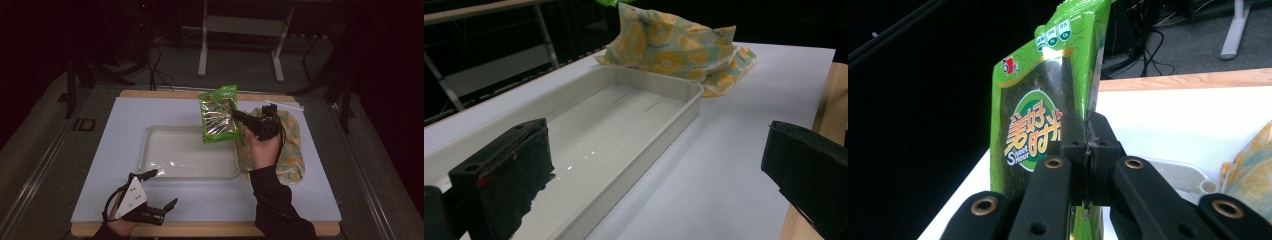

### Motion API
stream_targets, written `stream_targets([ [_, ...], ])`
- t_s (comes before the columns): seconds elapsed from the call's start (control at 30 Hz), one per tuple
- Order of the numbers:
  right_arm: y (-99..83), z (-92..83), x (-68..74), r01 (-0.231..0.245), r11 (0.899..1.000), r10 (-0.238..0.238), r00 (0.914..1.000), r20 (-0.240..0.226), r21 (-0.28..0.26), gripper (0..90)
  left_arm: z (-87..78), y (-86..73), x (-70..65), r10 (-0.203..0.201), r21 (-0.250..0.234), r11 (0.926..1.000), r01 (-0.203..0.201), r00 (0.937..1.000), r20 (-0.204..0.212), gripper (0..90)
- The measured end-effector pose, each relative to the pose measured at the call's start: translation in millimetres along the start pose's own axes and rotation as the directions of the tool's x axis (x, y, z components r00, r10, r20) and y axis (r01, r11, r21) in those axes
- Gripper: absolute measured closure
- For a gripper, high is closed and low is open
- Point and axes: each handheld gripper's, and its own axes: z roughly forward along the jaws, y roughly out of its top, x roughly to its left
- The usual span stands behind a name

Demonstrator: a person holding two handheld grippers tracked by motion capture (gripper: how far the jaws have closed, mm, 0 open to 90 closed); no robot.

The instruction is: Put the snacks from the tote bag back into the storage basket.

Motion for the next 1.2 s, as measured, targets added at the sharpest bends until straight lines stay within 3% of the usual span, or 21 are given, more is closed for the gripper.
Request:
stream_targets([
  [0.17,-10.5,4.7,-1.3,-0.028,0.999,0.027,0.9996,-0.009,-0.028,88.6,-0.6,0.4,-0.4,-0.001,-0.004,1.0000,0.001,1.0000,-0.001,0.4],
  [0.63,-50.3,28.2,-15.7,-0.095,0.995,0.095,0.9954,-0.002,0.013,88.5,-0.9,0.8,-1.2,0.005,-0.006,1.0000,-0.005,1.0000,0.000,0.4],
  [0.83,-59.5,32.2,-20.1,-0.128,0.992,0.128,0.9918,-0.003,0.020,88.5,-0.6,0.8,-1.1,0.005,-0.005,1.0000,-0.005,1.0000,0.001,0.4],
  [1.2,-90.3,40.6,-28.9,-0.162,0.986,0.161,0.9863,0.035,0.040,88.5,-0.2,0.9,-1.4,0.007,-0.004,1.0000,-0.007,1.0000,0.002,0.4],
])
